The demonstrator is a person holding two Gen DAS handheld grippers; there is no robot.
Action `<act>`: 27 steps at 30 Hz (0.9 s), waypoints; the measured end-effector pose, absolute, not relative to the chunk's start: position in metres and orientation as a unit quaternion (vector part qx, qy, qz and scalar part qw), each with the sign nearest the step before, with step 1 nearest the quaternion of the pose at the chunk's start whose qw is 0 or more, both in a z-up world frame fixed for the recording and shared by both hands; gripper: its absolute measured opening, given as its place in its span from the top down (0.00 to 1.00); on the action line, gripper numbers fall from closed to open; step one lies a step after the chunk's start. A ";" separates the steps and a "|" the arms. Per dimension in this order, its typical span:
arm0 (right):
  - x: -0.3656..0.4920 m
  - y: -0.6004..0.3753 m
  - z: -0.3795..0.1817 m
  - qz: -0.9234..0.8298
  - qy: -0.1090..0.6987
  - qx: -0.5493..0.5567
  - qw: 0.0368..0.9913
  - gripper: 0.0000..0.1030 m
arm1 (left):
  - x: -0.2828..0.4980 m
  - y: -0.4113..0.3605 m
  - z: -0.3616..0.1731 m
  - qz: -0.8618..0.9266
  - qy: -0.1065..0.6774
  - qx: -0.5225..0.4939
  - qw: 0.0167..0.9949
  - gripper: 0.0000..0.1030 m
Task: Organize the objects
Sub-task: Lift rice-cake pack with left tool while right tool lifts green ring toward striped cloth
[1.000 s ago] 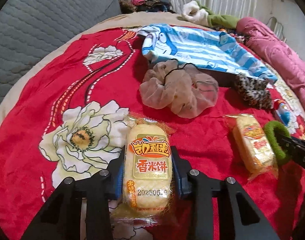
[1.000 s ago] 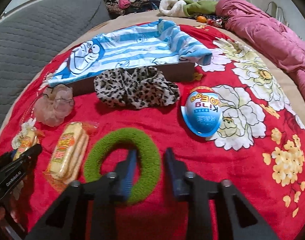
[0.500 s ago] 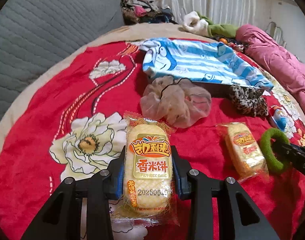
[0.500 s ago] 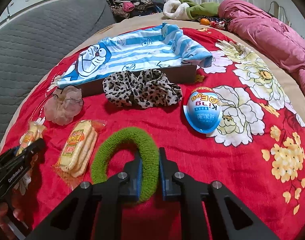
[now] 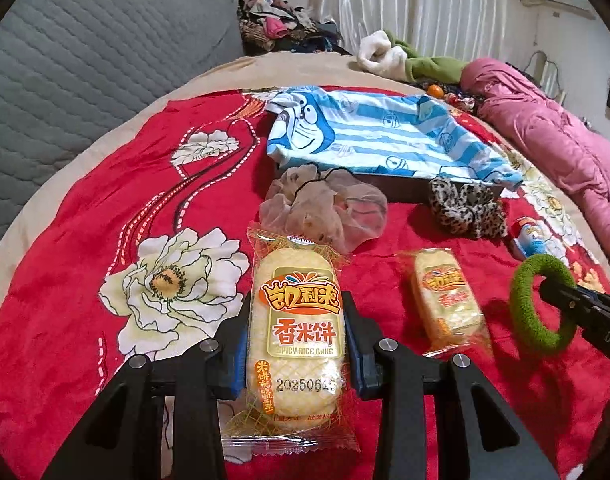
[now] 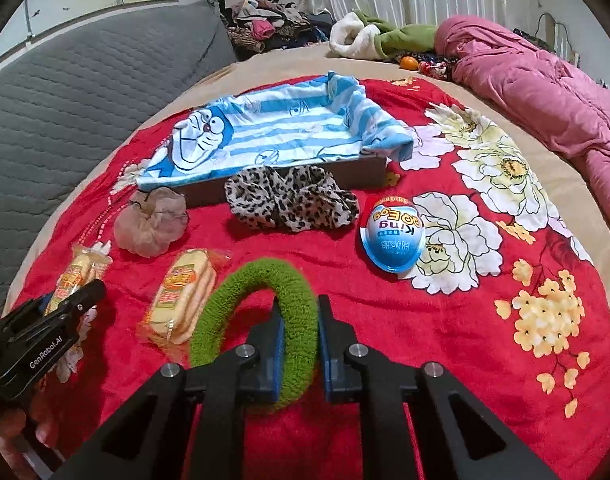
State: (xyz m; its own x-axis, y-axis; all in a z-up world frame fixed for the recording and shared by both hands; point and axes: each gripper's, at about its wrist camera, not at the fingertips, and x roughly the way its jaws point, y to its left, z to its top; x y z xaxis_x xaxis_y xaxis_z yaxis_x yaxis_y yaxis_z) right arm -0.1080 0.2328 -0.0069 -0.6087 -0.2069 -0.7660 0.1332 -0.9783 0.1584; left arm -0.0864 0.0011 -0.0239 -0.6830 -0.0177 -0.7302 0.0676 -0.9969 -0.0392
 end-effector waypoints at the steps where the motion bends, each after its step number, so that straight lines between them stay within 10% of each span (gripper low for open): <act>1: -0.107 0.234 -0.006 -0.896 -0.044 0.431 0.094 0.86 | -0.084 0.001 -0.022 -0.917 0.030 0.396 0.025 0.62; 27: -0.065 0.243 0.030 -0.912 -0.046 0.394 0.100 0.86 | -0.049 0.016 0.016 -0.927 0.026 0.375 0.022 0.62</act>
